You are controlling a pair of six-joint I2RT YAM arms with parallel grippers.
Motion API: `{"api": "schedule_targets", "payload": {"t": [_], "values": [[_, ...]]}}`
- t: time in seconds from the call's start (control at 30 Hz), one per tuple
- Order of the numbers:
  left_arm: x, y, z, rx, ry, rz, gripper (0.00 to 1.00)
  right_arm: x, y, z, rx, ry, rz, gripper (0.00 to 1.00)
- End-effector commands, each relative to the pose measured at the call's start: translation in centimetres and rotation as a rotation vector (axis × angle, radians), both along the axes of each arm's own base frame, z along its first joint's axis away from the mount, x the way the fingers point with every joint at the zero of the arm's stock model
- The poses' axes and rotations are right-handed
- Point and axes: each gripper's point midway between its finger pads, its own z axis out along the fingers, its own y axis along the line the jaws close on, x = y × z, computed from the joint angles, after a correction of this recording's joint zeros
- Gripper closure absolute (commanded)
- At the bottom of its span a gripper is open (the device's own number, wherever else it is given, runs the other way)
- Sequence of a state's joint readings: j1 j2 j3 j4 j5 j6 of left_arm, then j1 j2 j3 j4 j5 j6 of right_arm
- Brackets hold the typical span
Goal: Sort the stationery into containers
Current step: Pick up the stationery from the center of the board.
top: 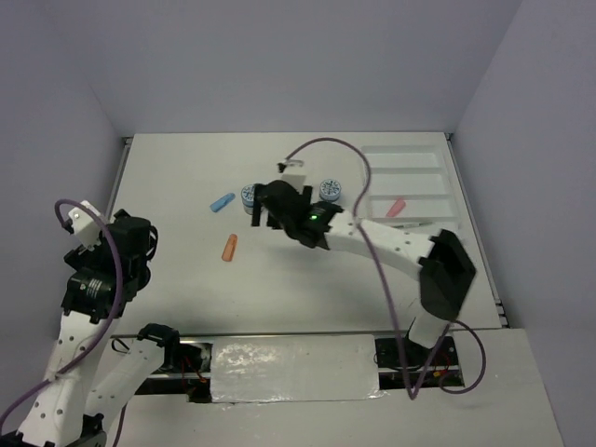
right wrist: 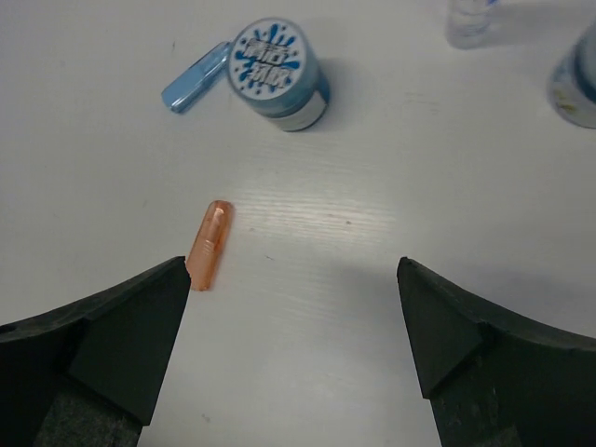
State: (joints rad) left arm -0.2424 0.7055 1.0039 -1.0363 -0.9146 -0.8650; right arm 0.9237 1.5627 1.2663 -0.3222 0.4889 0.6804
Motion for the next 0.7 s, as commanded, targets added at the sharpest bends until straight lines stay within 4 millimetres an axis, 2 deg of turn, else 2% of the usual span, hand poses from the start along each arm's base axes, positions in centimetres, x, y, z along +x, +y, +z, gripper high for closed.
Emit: {"api": "schedule_targets", "payload": {"t": [0.0,0.03,0.07,0.1,0.13,0.17,0.2,0.23,0.27,0.33,0.4,0.43,0.53,0.67], "values": [[0.9,-0.3,0.9,-0.001,-0.056,-0.053,0.01,-0.5,3.5,-4.8,-0.171,0.085,-0.046,0.00],[1.0,-0.4,0.7,-0.001,-0.053,-0.063,0.01,-0.3,6.1,-2.7,-0.133,0.062,-0.028,0.00],[1.1,-0.6,0.7,-0.002,-0.050,-0.072,0.01,-0.5,6.7,-3.5,-0.173,0.088,-0.022,0.00],[1.2,-0.6,0.6,0.002,-0.040,-0.082,0.01,-0.5,7.9,-6.2,-0.225,0.118,-0.011,0.00],[1.4,-0.9,0.5,-0.003,-0.038,-0.097,0.01,0.2,9.5,-4.7,-0.195,0.095,-0.013,0.00],[1.5,-1.0,0.3,0.000,-0.025,-0.106,0.01,-0.1,10.0,-7.1,-0.254,0.125,-0.011,0.00],[1.6,-1.1,0.3,0.000,-0.023,-0.112,0.01,0.0,10.6,-7.5,-0.260,0.129,-0.009,0.00],[1.9,-1.3,0.2,-0.003,-0.016,-0.124,0.01,0.2,11.6,-7.1,-0.242,0.120,-0.002,0.00],[1.9,-1.3,0.1,0.000,-0.012,-0.132,0.01,0.2,12.1,-8.6,-0.260,0.135,0.007,0.00],[2.3,-1.8,0.0,-0.005,-0.010,-0.163,0.01,-0.1,13.3,-10.6,-0.263,0.158,0.053,0.00],[2.4,-2.0,0.0,-0.009,-0.013,-0.176,0.01,-0.1,13.9,-11.7,-0.269,0.171,0.076,0.01],[2.4,-2.0,0.0,-0.010,-0.016,-0.182,0.01,-0.3,14.2,-13.0,-0.279,0.190,0.093,0.02],[2.5,-2.2,0.1,-0.013,-0.022,-0.195,0.01,-0.5,15.6,-14.6,-0.270,0.203,0.152,0.03],[2.7,-2.5,0.1,-0.016,-0.025,-0.213,0.01,-0.4,16.2,-15.6,-0.281,0.210,0.172,0.07]]}}
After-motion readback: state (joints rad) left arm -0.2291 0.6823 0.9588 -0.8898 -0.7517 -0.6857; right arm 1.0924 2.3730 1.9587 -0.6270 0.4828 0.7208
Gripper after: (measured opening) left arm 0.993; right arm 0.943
